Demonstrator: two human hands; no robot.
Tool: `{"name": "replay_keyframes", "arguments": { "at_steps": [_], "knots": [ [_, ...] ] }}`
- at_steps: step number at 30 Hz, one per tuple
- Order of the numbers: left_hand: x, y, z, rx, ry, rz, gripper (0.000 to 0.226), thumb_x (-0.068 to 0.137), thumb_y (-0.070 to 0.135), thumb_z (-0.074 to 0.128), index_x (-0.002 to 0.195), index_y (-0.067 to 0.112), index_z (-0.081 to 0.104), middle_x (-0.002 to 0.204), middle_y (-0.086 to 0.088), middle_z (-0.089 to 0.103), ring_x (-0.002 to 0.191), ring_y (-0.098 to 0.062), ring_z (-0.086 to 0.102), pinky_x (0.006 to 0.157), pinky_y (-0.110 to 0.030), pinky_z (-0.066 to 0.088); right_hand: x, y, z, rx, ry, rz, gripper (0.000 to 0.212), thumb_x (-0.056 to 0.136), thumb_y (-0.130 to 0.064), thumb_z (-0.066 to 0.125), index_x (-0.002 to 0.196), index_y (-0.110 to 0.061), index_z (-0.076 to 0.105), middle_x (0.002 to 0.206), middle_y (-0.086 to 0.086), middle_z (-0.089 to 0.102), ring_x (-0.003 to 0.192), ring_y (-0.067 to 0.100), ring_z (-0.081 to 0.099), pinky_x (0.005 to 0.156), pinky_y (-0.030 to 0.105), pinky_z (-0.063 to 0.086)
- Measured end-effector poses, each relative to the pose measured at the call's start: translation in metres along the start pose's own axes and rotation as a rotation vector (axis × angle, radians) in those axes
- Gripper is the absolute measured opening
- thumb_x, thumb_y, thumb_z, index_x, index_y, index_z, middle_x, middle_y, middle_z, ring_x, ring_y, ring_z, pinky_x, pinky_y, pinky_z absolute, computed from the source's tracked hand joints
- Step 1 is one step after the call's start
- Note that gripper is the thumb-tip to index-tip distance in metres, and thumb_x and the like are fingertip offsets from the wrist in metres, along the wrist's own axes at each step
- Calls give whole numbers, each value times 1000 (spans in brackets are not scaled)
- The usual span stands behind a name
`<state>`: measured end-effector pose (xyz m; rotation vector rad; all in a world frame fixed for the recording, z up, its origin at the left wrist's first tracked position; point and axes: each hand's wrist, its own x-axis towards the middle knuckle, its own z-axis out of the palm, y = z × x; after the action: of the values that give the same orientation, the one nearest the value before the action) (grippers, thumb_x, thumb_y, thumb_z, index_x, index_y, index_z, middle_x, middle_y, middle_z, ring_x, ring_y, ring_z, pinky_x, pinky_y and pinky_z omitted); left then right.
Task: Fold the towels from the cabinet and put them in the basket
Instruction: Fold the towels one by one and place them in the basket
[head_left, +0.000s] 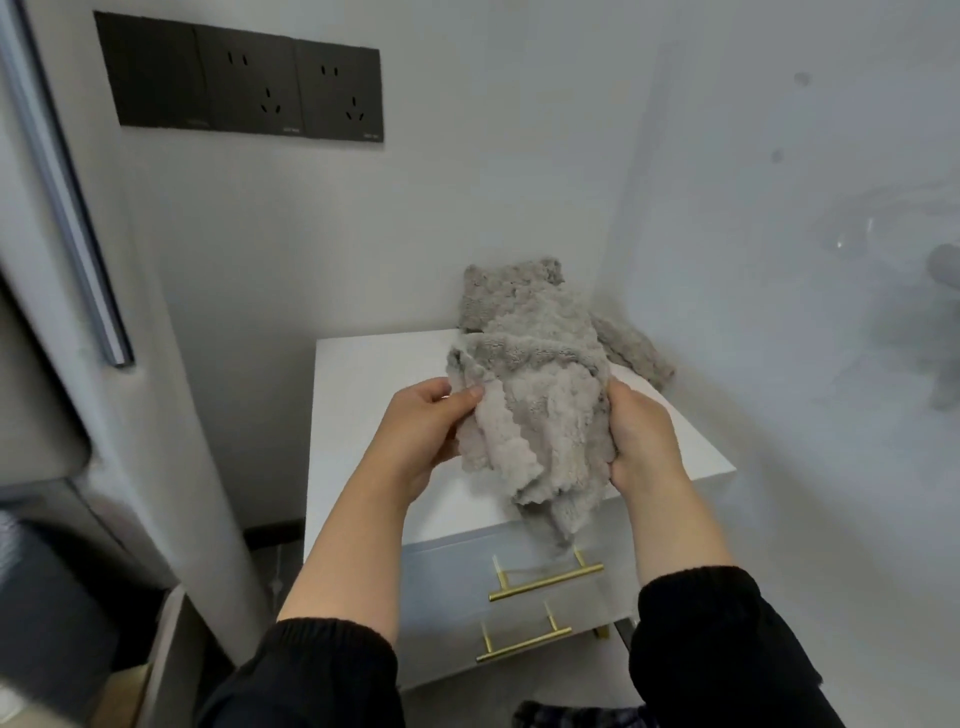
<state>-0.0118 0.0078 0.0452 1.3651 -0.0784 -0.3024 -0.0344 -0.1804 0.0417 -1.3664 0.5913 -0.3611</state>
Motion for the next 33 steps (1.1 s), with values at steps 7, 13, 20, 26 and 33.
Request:
{"name": "replay_keyframes", "arguments": {
  "at_steps": [7, 13, 20, 26, 33],
  "knots": [
    [1, 5, -1, -380, 121, -86, 12, 94, 3, 52, 86, -2, 60, 70, -9, 62, 56, -13, 58, 43, -15, 47, -34, -19, 1, -354, -275, -382, 44, 94, -51, 44, 85, -15, 67, 88, 5, 71, 78, 16, 64, 77, 35, 49],
    [-2, 3, 2, -326, 47, -33, 15, 95, 4, 51, 85, 0, 60, 80, -11, 67, 61, -12, 66, 58, -19, 56, -54, -14, 9, -602, -723, -275, 64, 67, -62, 64, 121, -31, 47, 121, -18, 54, 107, -9, 50, 97, 23, 42],
    [-6, 3, 4, -301, 59, -53, 12, 94, 8, 54, 86, 3, 62, 79, -9, 67, 65, -14, 64, 60, -20, 58, -46, -7, 8, -635, -563, -487, 31, 83, -14, 69, 110, -29, 63, 100, -14, 67, 91, -2, 62, 78, 18, 49],
    [-5, 8, -10, -329, 195, -65, 25, 92, 14, 49, 70, 10, 58, 64, -5, 59, 55, -16, 57, 52, -25, 46, -40, -20, -9, 125, -550, -186, 20, 76, -22, 64, 87, -9, 74, 91, 10, 74, 86, 21, 71, 78, 36, 55],
    [-21, 25, -30, -188, -213, -208, 29, 93, 23, 48, 82, 14, 73, 79, 1, 74, 73, -10, 71, 66, -22, 57, -41, -40, -27, 498, -516, 109, 39, 77, -39, 58, 93, -8, 77, 103, 14, 72, 92, 27, 71, 74, 47, 58]
  ]
}}
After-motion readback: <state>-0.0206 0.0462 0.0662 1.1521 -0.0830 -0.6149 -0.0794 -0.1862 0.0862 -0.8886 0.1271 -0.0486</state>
